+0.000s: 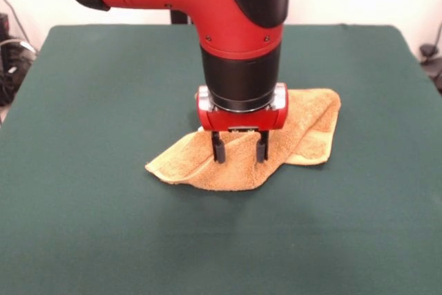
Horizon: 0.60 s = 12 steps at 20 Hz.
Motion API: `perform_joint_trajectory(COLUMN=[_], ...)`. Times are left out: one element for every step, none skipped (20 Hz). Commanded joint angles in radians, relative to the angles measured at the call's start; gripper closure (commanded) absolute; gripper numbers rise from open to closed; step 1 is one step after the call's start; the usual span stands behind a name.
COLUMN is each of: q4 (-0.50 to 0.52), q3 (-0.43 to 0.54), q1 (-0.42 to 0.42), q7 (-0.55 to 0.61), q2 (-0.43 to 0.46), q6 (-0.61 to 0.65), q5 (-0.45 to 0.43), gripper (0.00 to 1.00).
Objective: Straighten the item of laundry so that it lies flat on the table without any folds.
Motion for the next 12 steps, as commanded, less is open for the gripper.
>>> perform_joint_trajectory(q4=[0.090,0.088,0.091,0.090,0.092,0.091,0.092,0.091,0.087,0.085,0.087,0.087], q3=[0.019,0.020,0.020,0.018,0.018,0.018,0.018,0.018,0.017,0.016,0.015,0.015], q1=[0.014,0.014,0.013,0.013,0.013,0.014,0.014,0.014,0.015,0.015,0.014,0.012], q7=[0.104,0.103,0.103,0.106,0.107,0.106,0.104,0.105,0.104,0.104,0.103,0.103], q2=[0.010,0.012,0.010,0.009,0.008,0.008,0.008,0.008,0.011,0.016,0.019,0.023], q6=[-0.016,-0.017,-0.017,-0.016,-0.016,-0.015,-0.015,-0.014,-0.013,-0.017,-0.026,-0.033], q5=[0.020,0.020,0.021,0.021,0.022,0.021,0.021,0.021,0.019,0.017,0.013,0.011], gripper=[0.00,0.00,0.00,0.00,0.00,0.00,0.00,0.00,0.00,0.00,0.00,0.00])
